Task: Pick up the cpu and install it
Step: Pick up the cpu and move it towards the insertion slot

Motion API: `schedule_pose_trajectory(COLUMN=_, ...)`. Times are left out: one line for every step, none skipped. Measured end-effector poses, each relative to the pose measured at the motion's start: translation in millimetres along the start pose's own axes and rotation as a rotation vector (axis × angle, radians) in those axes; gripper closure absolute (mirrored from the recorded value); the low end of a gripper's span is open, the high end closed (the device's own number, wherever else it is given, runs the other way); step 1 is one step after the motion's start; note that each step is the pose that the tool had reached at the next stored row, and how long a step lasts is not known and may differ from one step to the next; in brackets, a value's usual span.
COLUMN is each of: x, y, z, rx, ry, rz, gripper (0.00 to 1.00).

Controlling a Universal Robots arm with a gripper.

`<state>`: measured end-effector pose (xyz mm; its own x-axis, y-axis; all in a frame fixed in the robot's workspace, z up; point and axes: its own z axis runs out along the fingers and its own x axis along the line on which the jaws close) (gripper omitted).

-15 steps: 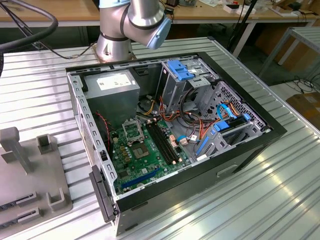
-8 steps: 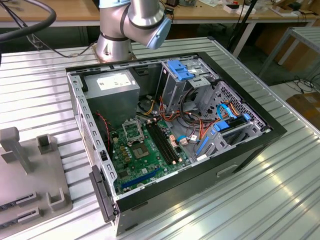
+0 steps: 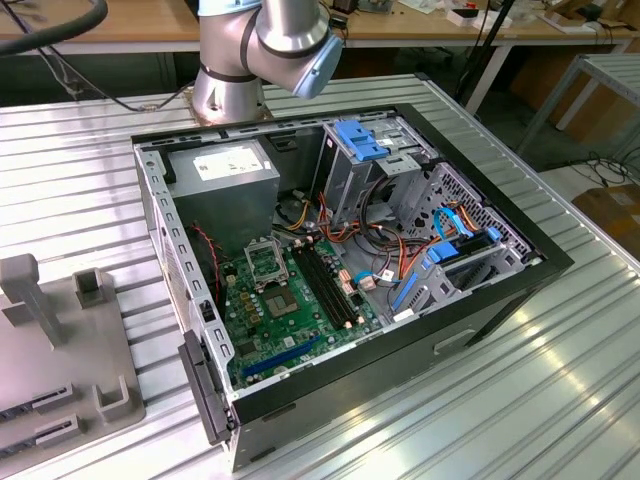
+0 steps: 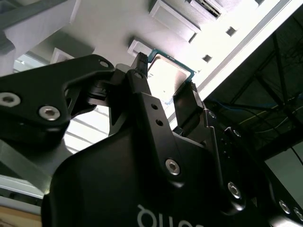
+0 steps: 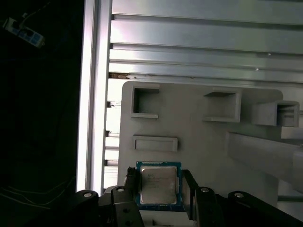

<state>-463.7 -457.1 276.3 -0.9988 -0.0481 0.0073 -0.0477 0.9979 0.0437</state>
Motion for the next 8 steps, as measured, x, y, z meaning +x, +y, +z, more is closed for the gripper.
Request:
schedule_pose_trajectory(x=0.0, y=0.0, z=-1.1, rx=0.0001, ry=0.0002, rz=0.000, gripper=0.53)
schedule_pose_trajectory(x=0.0, y=0.1, z=-2.2, rx=0.0000, ry=0.0003, rz=0.000, gripper=0.53)
schedule_pose_trajectory(x=0.0, y=0.2, z=-4.4, rx=0.0000, ry=0.0003, rz=0.000, gripper=0.53)
schedule_pose_trajectory(x=0.0, y=0.2, z=-5.7, rx=0.0000, ry=0.0004, rz=0.000, gripper=0.53)
schedule_pose_trajectory(x=0.1, y=0.3, z=-7.3, rx=0.0000, ry=0.0005, rz=0.000, gripper=0.53)
schedule_pose_trajectory(x=0.1, y=0.4, z=-8.7, rx=0.0000, ry=0.0006, rz=0.000, gripper=0.53)
schedule_pose_trajectory(x=0.1, y=0.4, z=-9.8, rx=0.0000, ry=0.0009, rz=0.000, gripper=0.53)
schedule_pose_trajectory(x=0.1, y=0.5, z=-10.8, rx=0.0000, ry=0.0009, rz=0.000, gripper=0.53)
